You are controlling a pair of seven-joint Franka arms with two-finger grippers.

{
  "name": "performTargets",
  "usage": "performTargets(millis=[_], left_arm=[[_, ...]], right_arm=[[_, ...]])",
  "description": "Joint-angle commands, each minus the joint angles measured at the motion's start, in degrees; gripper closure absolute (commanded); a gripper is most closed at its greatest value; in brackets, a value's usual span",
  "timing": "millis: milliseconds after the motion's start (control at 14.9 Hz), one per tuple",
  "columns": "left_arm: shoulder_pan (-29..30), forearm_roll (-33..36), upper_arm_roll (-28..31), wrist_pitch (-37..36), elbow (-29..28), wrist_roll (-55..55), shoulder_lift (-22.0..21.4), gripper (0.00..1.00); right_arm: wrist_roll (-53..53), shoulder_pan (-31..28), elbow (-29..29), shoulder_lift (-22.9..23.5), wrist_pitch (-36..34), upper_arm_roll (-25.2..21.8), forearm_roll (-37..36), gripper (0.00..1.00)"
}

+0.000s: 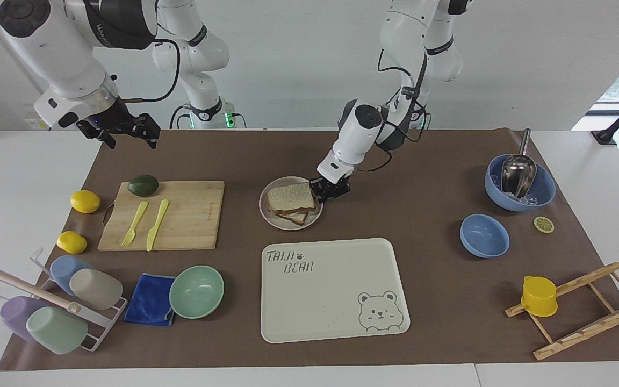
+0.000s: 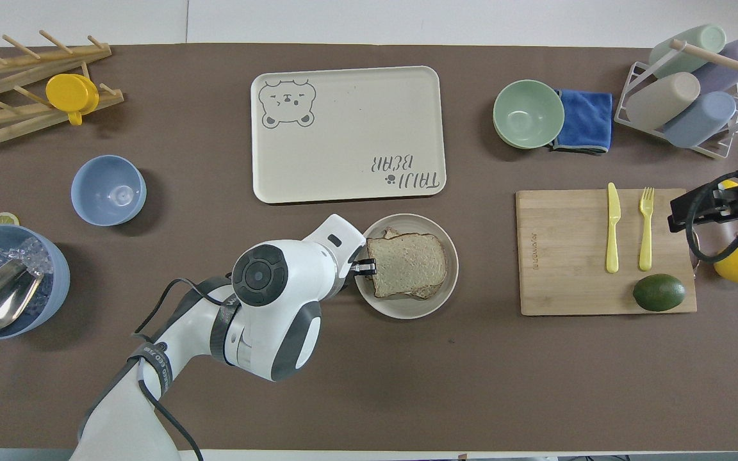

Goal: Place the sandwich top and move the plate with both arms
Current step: 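Grasp the rim of the white plate with the left gripper, then slide the plate farther from the robot onto the cream tray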

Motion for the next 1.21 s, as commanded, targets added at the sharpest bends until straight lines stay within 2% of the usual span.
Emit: performTargets(millis=[0, 201, 402, 536, 669, 803, 1004, 1138], left_arm=[[-0.27, -1.14, 0.85, -3.17, 0.71, -0.25, -0.76, 1.0], [4.11, -1.05, 0.85, -11.85, 4.73, 0.01, -2.87, 1.0], [9.38, -1.14, 0.93, -22.58, 15.0, 0.01, -1.21, 1.0], [11.59, -1.92, 1.02, -24.89, 20.11, -0.25, 1.16, 1.0], [14.22, -2.19, 1.02, -24.89, 22.85, -0.25, 2.4, 1.0], [15.55, -2.11, 1.02, -25.24, 27.67, -0.43, 6.33, 1.0], [15.73, -2.37, 1.11, -26.21, 37.95, -0.78, 15.91, 1.0], [16.6, -3.25, 1.55, -25.52, 40.69, -0.87, 19.17, 1.0]], right_arm=[[-1.59, -0.23, 2.54, 1.41, -1.98, 0.28, 0.1, 0.0], [-1.5, 0.12, 2.45, 1.06, -2.77, 0.02, 0.28, 0.0], [-1.59, 1.6, 2.19, 0.97, -2.6, -0.95, 0.28, 0.0], [-1.59, 2.49, 1.84, 0.79, -2.51, -1.83, 0.28, 0.0], [-1.59, 2.49, 1.75, 0.7, -2.42, -1.92, 0.28, 0.0], [-1.42, 2.41, 1.49, 0.62, -2.51, -1.75, 0.28, 0.0], [-1.33, 1.97, 1.14, 0.62, -3.03, 0.09, 0.28, 0.0], [-1.15, 1.44, 1.14, 0.7, -3.13, 1.68, 0.28, 0.0]])
